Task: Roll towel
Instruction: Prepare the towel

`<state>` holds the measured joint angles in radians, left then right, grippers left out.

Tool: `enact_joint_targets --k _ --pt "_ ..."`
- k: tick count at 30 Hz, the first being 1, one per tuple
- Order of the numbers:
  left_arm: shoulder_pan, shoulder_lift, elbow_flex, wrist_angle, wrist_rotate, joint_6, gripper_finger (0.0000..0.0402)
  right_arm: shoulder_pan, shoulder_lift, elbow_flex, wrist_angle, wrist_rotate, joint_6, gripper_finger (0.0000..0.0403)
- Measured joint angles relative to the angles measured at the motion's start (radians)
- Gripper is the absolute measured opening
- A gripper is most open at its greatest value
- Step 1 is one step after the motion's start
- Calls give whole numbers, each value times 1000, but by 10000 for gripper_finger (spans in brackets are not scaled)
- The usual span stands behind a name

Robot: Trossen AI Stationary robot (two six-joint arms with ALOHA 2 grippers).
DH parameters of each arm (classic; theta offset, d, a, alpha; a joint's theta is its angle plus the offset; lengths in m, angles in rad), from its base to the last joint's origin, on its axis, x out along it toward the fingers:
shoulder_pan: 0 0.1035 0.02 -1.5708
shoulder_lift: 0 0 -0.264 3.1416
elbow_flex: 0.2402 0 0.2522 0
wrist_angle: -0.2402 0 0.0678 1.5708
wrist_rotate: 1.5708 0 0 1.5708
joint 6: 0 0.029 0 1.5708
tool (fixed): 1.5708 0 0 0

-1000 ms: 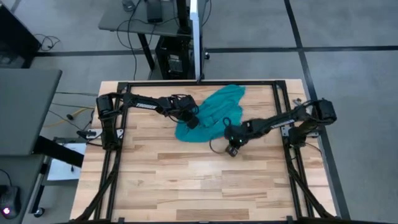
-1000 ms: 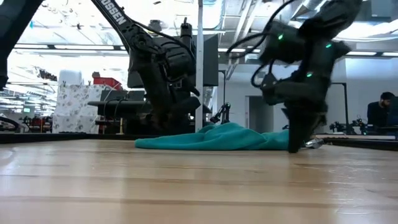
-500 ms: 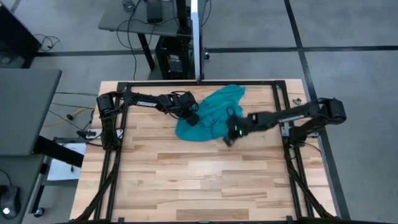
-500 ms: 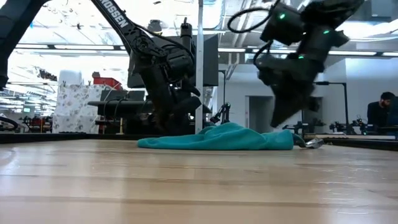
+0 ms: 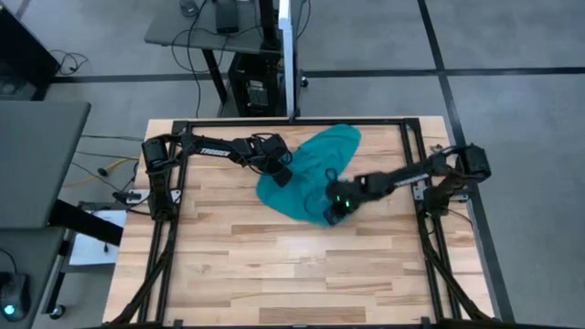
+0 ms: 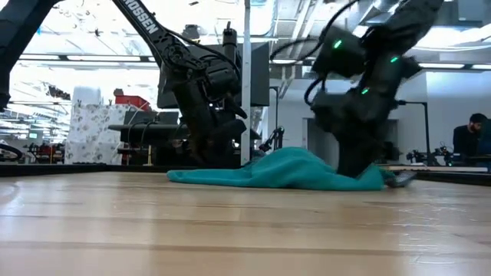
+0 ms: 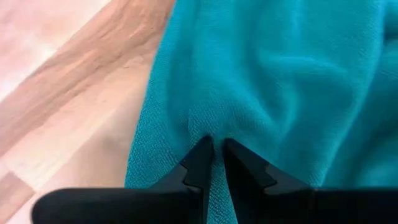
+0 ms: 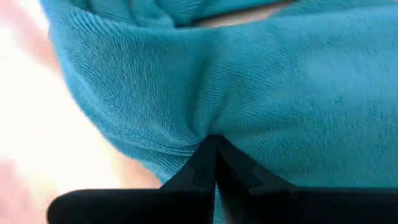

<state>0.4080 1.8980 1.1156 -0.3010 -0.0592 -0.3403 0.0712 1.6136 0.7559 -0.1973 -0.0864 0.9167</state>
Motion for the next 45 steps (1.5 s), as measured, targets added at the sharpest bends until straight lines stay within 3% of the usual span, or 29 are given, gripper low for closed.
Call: enact_joint_targets --k 4,10,18,23,28,32,39,45 --pt "0 3 0 36 -10 28 31 107 -4 1 153 1 -8 0" --pt "1 -2 8 56 -12 76 31 49 -44 6 145 32 -177 0" --pt "-34 -183 88 -58 -11 179 31 -101 -183 43 -171 37 -321 0" --pt "-120 -279 89 -65 25 115 31 -162 -227 43 -329 36 -417 0" --pt "-239 -289 89 -89 32 -30 31 -163 -277 31 -499 5 -499 17" --pt "-330 -291 89 -105 26 -154 31 -137 -347 -70 -516 -49 -406 72" --pt "-468 -291 89 -152 -73 -370 31 -6 -487 -280 -283 -89 -14 182" --pt "-555 -270 87 -177 -134 -467 31 73 -488 -375 -106 -36 171 227"
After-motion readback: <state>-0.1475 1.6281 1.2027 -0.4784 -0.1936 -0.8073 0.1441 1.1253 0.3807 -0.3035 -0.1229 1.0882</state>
